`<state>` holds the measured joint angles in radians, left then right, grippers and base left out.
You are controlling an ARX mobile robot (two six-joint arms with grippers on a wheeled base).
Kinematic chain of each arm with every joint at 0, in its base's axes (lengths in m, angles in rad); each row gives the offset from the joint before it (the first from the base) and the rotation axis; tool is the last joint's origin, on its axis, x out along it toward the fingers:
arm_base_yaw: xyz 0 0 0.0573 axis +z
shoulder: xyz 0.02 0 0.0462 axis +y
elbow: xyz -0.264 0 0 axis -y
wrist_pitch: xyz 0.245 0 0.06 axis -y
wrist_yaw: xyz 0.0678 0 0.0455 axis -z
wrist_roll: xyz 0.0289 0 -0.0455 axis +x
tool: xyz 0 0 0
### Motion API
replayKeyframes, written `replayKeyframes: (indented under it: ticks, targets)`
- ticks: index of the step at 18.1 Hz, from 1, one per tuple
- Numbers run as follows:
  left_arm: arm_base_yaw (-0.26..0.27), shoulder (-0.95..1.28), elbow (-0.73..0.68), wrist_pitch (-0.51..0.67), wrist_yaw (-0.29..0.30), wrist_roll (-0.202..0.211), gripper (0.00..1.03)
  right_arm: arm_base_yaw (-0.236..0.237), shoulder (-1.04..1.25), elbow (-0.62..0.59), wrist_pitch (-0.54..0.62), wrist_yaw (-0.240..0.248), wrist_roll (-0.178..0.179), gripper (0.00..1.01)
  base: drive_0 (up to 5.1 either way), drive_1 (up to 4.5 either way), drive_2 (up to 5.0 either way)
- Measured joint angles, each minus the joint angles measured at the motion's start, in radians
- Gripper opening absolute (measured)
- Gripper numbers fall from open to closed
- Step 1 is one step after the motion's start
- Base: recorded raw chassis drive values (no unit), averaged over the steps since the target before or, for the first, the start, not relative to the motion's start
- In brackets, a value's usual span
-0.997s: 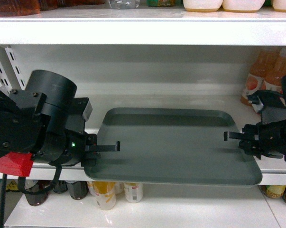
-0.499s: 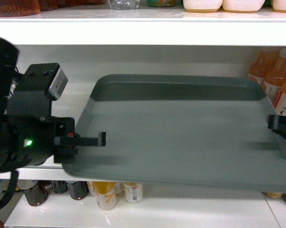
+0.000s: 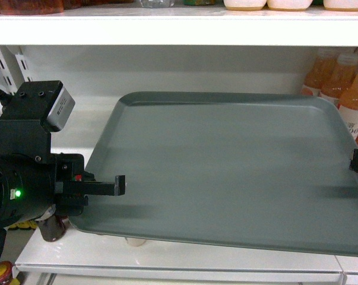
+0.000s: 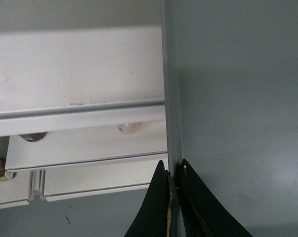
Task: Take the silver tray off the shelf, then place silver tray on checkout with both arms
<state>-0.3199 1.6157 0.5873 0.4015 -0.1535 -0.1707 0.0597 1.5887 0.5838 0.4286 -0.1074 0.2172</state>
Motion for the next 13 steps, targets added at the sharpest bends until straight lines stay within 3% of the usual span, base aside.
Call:
replayKeyframes:
  ticks: [13]
  targets:
    - [0.000, -0.001, 0.000, -0.001, -0.003, 0.000, 0.03, 0.000, 0.000, -0.001, -0.002, -0.002, 0.000, 0.02, 0.1, -4.12, 4.3]
